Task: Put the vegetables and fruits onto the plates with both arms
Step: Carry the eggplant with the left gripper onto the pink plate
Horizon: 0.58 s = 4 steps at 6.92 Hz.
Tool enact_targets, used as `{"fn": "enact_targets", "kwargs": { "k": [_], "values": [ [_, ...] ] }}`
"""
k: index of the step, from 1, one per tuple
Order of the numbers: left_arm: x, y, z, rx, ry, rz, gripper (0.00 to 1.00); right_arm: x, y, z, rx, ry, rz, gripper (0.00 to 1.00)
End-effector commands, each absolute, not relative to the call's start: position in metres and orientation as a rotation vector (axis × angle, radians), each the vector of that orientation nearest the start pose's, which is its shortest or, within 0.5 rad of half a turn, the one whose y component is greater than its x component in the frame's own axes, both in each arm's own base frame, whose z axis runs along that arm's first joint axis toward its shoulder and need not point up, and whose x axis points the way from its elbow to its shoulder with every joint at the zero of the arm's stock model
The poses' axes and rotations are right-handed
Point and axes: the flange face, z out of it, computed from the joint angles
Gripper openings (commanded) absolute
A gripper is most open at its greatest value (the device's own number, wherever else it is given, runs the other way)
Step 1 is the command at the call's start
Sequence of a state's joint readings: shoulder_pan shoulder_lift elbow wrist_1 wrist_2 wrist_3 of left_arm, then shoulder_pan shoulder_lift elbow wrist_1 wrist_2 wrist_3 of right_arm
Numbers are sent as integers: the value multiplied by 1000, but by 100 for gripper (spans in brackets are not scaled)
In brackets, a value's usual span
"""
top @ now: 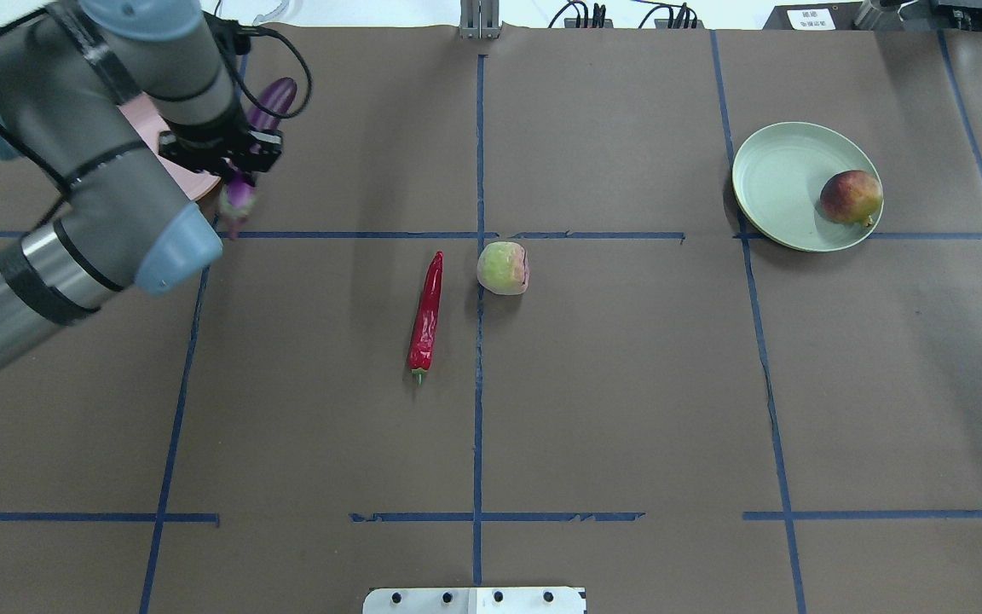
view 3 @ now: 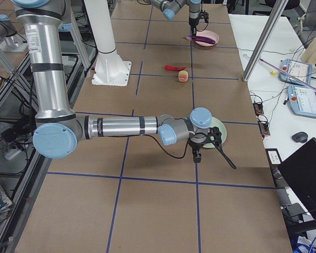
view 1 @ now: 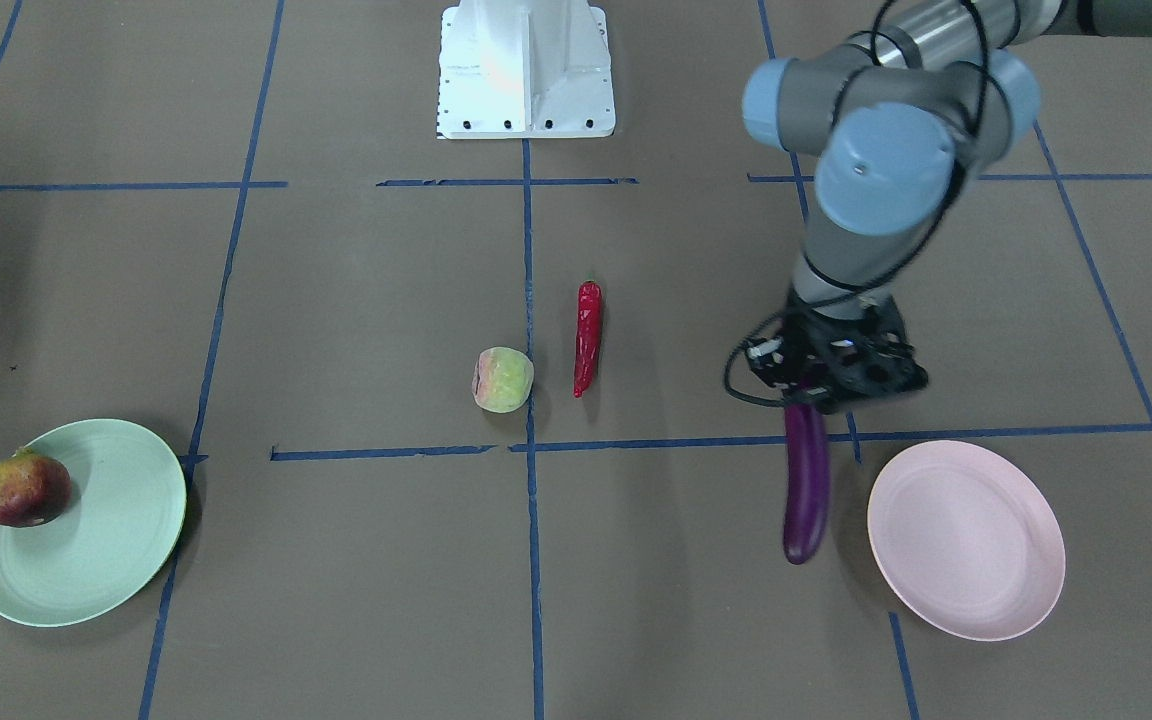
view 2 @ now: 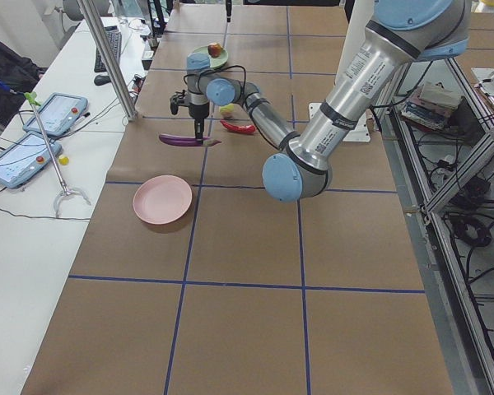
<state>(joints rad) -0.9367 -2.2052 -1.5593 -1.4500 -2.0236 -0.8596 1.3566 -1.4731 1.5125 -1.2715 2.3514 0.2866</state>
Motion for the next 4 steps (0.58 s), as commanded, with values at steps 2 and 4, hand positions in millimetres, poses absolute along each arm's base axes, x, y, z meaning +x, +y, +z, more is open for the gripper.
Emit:
{"fn": "enact_targets", "kwargs": {
  "k": [2, 4],
  "values": [
    [274, -690, 440, 4, 630, 14, 1, -60, -555, 599, 124, -832, -73, 100],
    [280, -681, 484, -5, 624, 15, 60, -63, -555, 595, 130, -836, -83, 100]
  ]
}}
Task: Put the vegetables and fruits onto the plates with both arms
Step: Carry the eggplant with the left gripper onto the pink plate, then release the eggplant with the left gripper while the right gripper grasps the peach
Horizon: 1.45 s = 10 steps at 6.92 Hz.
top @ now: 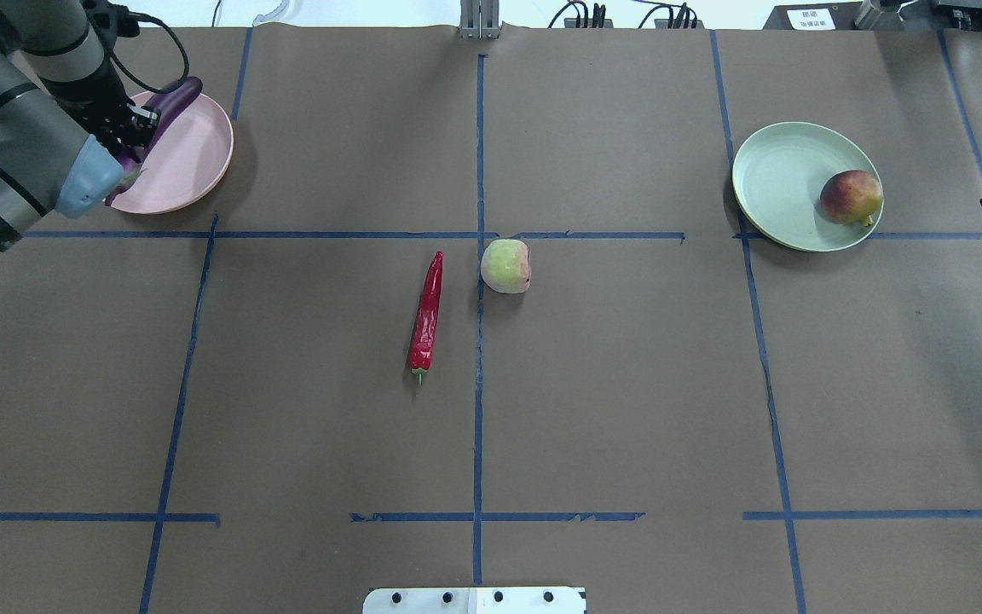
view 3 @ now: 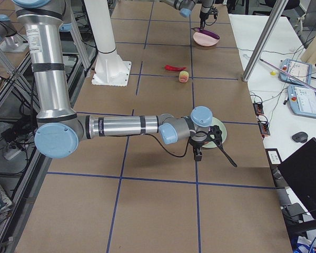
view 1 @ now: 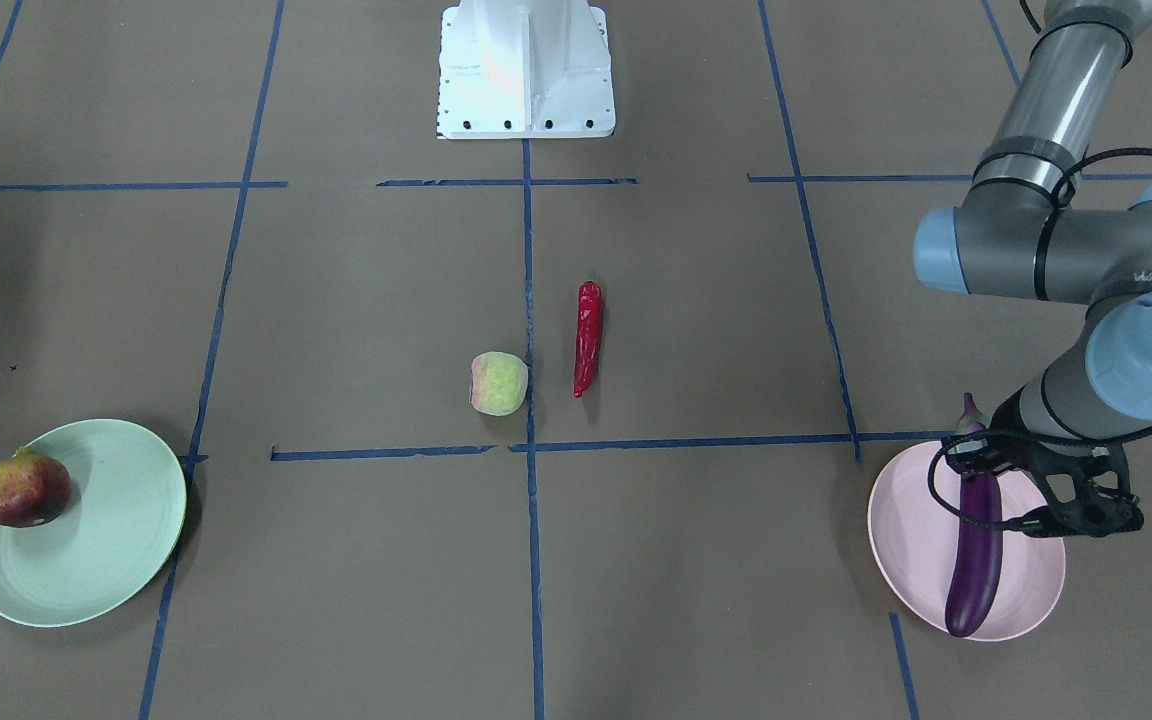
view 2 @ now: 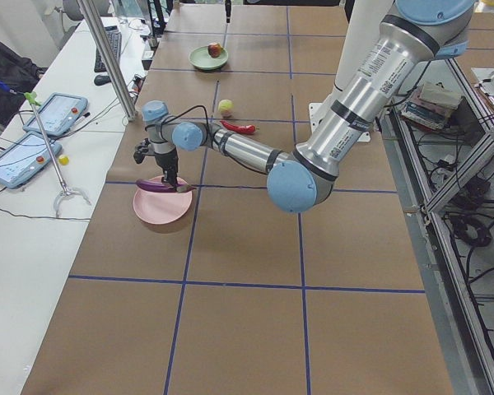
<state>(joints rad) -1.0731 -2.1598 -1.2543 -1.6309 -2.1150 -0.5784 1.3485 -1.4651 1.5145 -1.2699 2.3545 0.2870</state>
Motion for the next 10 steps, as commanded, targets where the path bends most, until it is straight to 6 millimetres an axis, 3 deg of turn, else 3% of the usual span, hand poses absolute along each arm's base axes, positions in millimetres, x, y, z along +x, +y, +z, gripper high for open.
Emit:
{"fn": "enact_targets", "kwargs": {
  "k": [1, 2, 3, 4, 5, 6, 8, 10],
  "values": [
    [280, -680, 487, -5, 623, 21, 91, -65, -555, 592, 133, -838, -89, 100],
    [280, -680, 485, -2, 626, 25, 100, -68, -556, 587, 139, -840, -95, 100],
    [271, -684, 481, -1, 634, 13, 100, -73, -556, 578, 151, -844, -108, 100],
    [256, -689, 474, -13, 679, 0, 100, -91, -553, 552, 177, -857, -144, 100],
    [232, -693, 465, -3, 753, 64, 100, -130, -565, 500, 186, -895, -140, 100],
    [196, -695, 466, 46, 778, 119, 100, -191, -573, 453, 140, -934, -94, 100],
    [150, -633, 475, 113, 792, 137, 100, -299, -575, 360, 69, -965, -45, 100],
    [146, -616, 455, 88, 801, 126, 100, -416, -548, 266, 65, -892, 1, 100]
  ]
}}
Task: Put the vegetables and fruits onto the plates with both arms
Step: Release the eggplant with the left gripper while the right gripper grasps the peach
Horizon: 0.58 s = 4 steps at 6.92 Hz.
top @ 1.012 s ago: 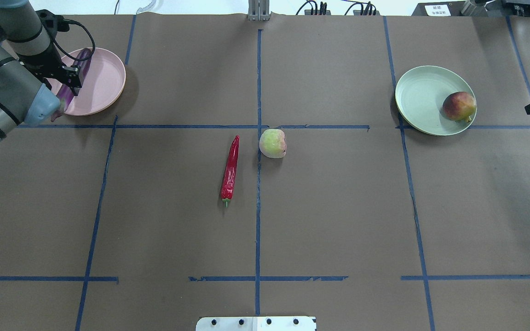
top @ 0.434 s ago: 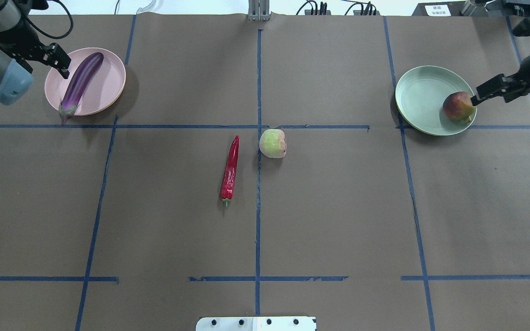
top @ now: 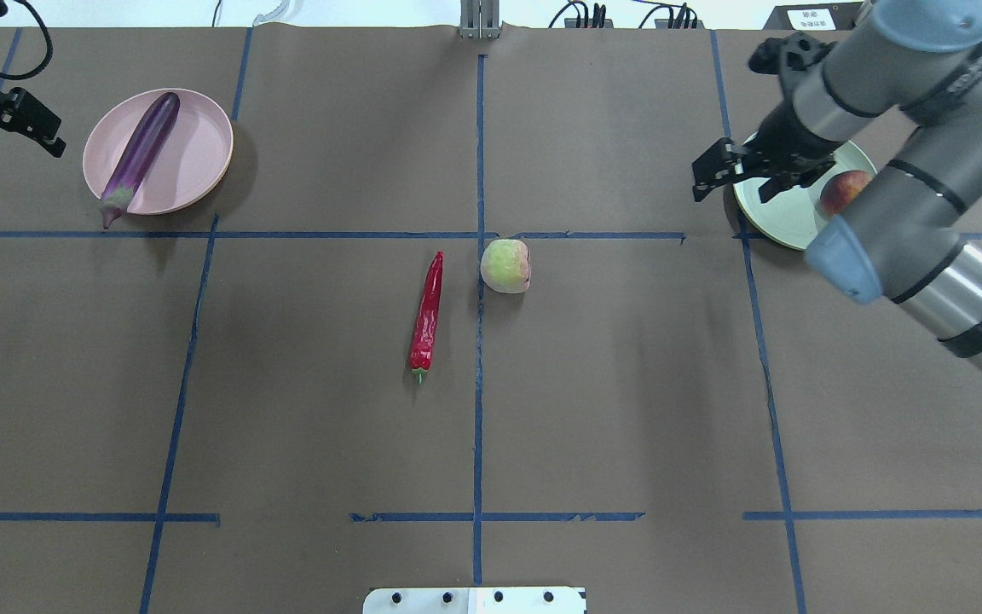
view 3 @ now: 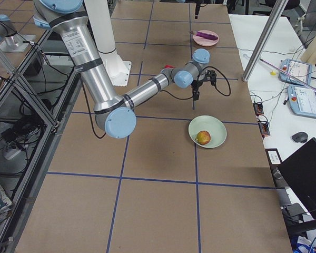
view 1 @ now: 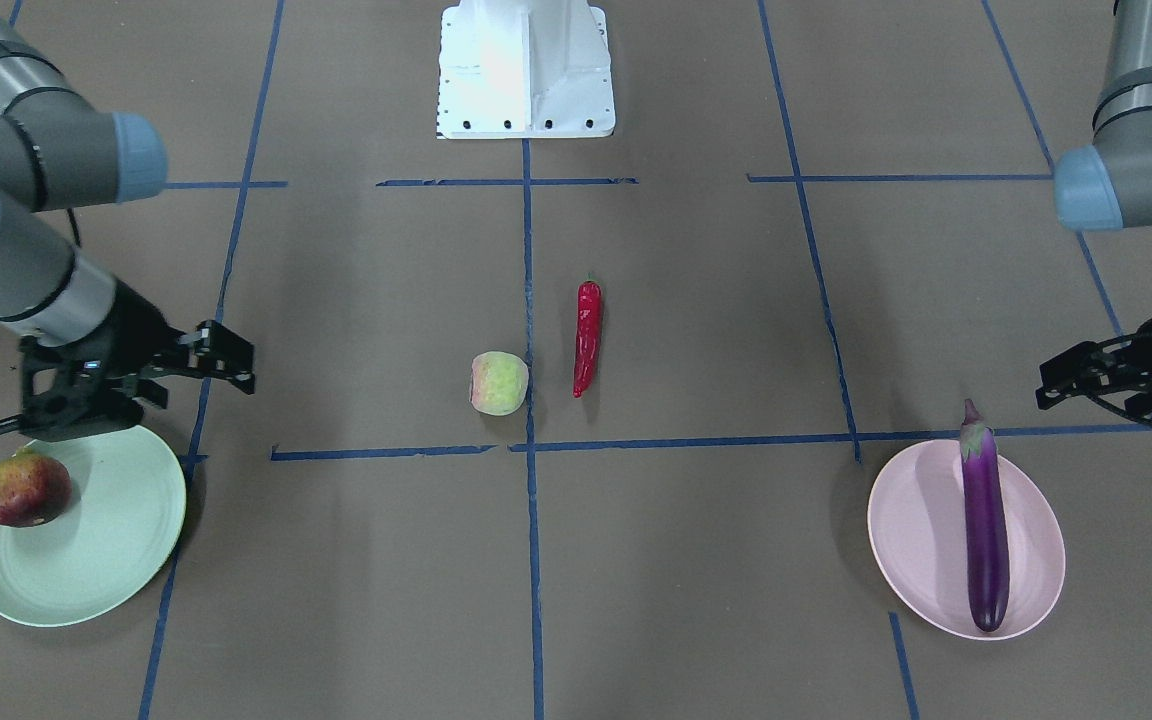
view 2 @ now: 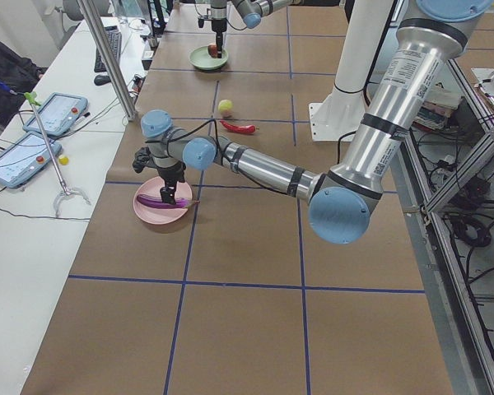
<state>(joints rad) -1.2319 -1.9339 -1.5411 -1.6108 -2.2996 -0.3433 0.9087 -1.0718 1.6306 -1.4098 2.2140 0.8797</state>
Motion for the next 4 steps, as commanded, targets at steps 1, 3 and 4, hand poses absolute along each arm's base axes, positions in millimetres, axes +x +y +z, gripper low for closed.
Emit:
{"fn": "enact_targets", "kwargs": {
  "k": [1, 3, 4],
  "values": [
    [144, -615, 456, 87, 799, 120, 100, -455, -531, 220, 64, -877, 58, 100],
    [145, -614, 456, 87, 794, 118, 100, -535, -518, 176, 91, -826, 129, 100],
    [147, -613, 455, 79, 796, 98, 100, -558, -519, 171, 122, -791, 133, 100]
  ]
}}
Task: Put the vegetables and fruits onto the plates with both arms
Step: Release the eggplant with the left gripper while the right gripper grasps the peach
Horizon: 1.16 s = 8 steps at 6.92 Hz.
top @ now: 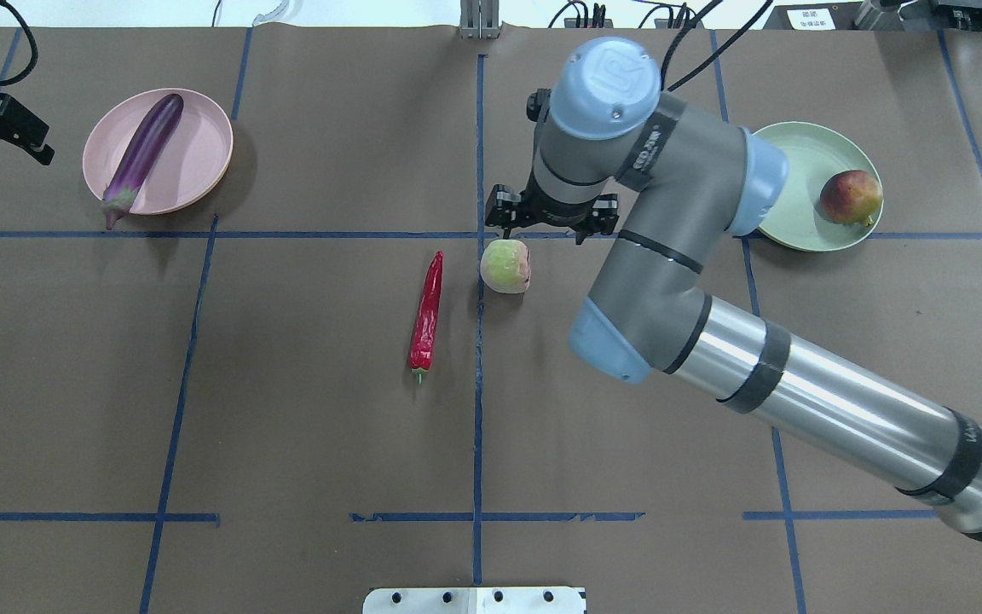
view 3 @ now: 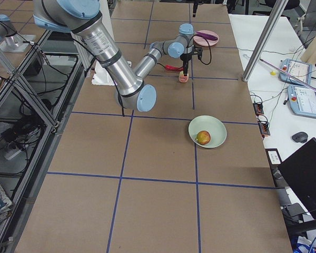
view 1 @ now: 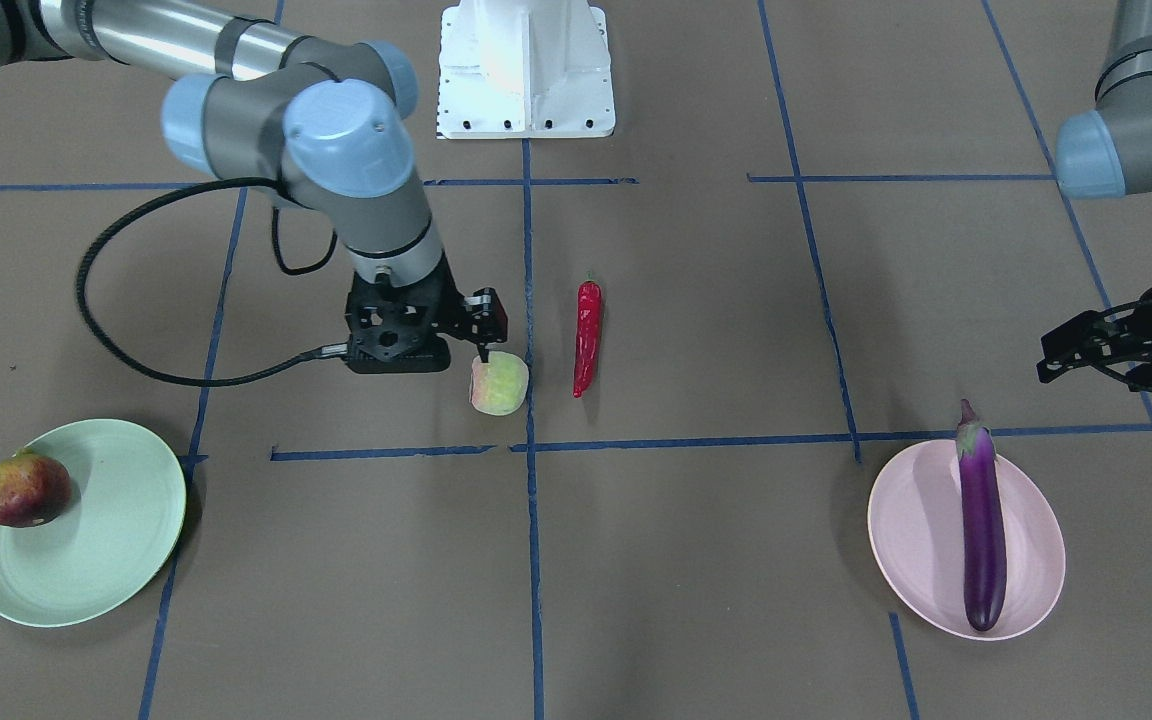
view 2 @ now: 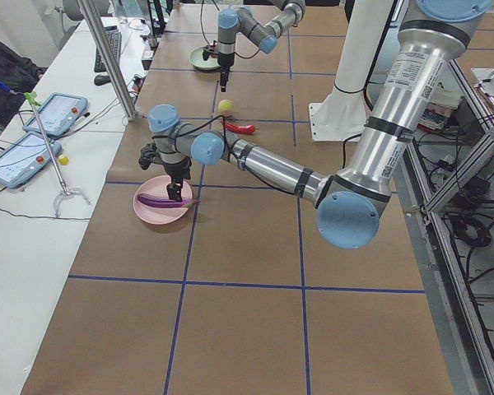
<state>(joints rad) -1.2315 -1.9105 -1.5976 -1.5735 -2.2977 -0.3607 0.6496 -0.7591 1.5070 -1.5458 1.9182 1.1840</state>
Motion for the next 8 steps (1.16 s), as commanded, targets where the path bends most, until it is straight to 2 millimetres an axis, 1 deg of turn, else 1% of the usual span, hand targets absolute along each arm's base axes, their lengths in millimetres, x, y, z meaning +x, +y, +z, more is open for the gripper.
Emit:
{"fn": "enact_targets", "kwargs": {
  "k": [1, 3, 5, 6, 7, 8],
  "values": [
    [149, -613, 455, 78, 798, 96, 100, -572, -517, 174, 133, -764, 131, 100],
    [150, -613, 456, 76, 797, 95, 100, -599, -504, 188, 170, -709, 111, 100],
    [151, -613, 457, 73, 796, 97, 100, -614, -498, 199, 172, -681, 100, 100],
    [151, -613, 458, 71, 796, 96, 100, -616, -498, 197, 172, -681, 97, 100],
    [151, -613, 460, 69, 795, 97, 100, -619, -499, 196, 173, -675, 103, 79],
    [151, -613, 460, 68, 796, 89, 100, -619, -500, 189, 181, -681, 112, 12]
  ]
}}
